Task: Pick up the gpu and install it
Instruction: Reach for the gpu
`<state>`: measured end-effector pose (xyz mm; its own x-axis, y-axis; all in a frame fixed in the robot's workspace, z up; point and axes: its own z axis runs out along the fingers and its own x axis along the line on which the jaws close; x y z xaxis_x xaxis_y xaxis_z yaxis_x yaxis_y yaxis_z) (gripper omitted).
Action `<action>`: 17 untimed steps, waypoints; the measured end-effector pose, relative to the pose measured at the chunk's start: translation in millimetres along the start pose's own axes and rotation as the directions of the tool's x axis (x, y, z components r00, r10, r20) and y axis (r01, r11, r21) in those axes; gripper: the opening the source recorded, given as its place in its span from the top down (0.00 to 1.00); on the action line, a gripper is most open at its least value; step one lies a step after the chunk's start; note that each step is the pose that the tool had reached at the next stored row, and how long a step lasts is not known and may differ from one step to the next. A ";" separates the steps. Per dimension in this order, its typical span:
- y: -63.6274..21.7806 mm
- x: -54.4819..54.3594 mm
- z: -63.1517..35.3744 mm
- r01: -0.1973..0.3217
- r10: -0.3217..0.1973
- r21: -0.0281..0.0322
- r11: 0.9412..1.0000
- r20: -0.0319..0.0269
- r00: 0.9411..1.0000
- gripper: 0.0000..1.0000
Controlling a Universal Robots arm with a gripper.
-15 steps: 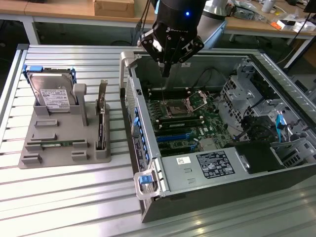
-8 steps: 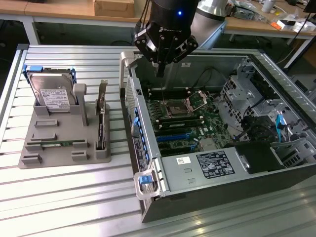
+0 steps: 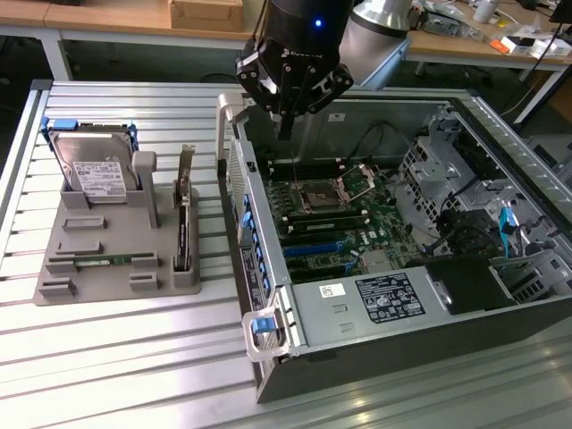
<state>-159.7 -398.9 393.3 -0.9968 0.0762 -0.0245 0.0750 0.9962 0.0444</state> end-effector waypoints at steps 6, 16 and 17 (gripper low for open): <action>-0.6 7.4 -0.3 0.000 0.000 0.000 1.000 0.000 1.000 0.89; -1.8 23.7 -0.7 0.000 0.000 0.000 1.000 0.000 1.000 0.89; -1.9 25.1 -0.7 0.000 0.000 0.000 1.000 0.000 1.000 0.89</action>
<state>-185.0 -398.9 393.3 -0.9968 0.0763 -0.0245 0.0751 0.9962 0.0444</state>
